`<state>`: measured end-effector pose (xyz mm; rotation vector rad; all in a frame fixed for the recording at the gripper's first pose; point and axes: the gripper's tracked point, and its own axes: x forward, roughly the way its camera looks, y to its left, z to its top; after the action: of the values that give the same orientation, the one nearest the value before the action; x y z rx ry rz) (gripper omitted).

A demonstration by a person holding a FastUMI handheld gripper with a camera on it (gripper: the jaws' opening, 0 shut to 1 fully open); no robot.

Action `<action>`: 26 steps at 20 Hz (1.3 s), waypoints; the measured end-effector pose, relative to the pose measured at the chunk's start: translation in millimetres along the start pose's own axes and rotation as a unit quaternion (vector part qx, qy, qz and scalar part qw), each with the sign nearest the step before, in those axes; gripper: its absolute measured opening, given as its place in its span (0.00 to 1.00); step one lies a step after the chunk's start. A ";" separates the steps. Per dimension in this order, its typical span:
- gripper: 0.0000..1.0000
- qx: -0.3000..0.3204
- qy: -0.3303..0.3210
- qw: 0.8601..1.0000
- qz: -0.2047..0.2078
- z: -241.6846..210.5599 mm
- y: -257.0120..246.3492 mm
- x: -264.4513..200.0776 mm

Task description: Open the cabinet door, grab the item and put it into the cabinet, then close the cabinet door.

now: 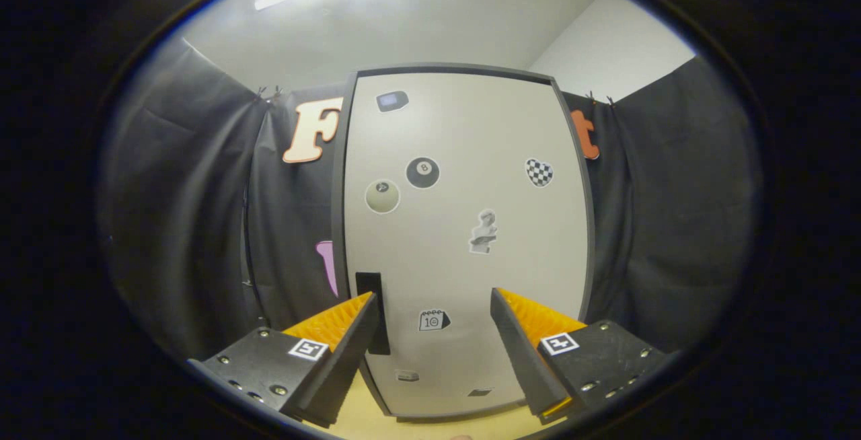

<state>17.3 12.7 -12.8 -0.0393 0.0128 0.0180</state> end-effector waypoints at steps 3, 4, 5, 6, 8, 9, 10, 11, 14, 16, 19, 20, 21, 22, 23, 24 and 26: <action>0.91 0.001 0.002 1.000 0.008 -5.7 12.0 9.8; 0.88 0.005 0.006 1.000 0.013 -9.2 17.2 12.9; 0.85 0.008 0.011 1.000 0.016 -13.6 21.5 18.9; 0.83 0.012 0.017 1.000 0.021 -17.6 27.3 22.8; 0.79 0.012 0.022 0.999 0.028 -24.0 36.9 32.0; 0.79 0.010 0.024 0.999 0.033 -27.6 43.1 37.5; 0.79 0.009 0.027 0.999 0.038 -31.2 49.4 42.4; 0.79 0.007 0.031 0.999 0.043 -35.8 55.1 48.0; 0.79 0.001 0.047 0.997 0.054 -53.0 70.7 65.6; 0.79 -0.002 0.054 0.997 0.058 -62.6 79.6 76.8; 0.71 -0.007 0.067 0.996 0.058 -76.1 88.3 86.6; 0.64 -0.009 0.069 0.996 0.052 -79.6 88.6 93.5; 0.65 -0.010 0.076 0.996 0.049 -83.6 88.8 96.2; 0.65 -0.012 0.066 0.997 0.048 -80.4 89.5 94.3; 0.66 -0.016 0.065 0.997 0.047 -80.1 89.0 93.2; 0.61 -0.020 0.061 0.997 0.048 -79.1 89.7 96.9; 0.50 -0.031 0.064 0.997 0.031 -79.2 72.7 92.0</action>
<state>107.0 83.8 -96.1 -0.1015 0.1417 0.0779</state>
